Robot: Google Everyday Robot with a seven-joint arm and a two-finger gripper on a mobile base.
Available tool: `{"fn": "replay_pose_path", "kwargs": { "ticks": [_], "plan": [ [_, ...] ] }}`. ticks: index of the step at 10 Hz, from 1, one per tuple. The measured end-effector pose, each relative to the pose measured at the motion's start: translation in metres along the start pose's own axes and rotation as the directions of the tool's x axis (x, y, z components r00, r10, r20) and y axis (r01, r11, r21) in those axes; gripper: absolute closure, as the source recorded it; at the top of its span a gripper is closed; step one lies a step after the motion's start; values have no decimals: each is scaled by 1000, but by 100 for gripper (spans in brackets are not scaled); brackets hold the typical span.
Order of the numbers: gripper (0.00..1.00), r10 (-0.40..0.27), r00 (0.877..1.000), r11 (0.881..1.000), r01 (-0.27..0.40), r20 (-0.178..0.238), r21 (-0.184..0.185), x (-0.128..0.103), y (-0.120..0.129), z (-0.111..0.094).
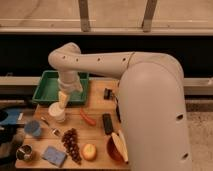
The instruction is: Stack cups on top of each other
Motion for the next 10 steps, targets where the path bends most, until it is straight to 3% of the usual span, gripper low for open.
{"fn": "replay_pose_path", "kwargs": {
  "ticks": [7,10],
  "plan": [
    [20,-27,1000,1000,27,-13,-1,-4,6,3],
    [20,-123,992,992,123,-14,-19,-44,40,13]
  ]
}}
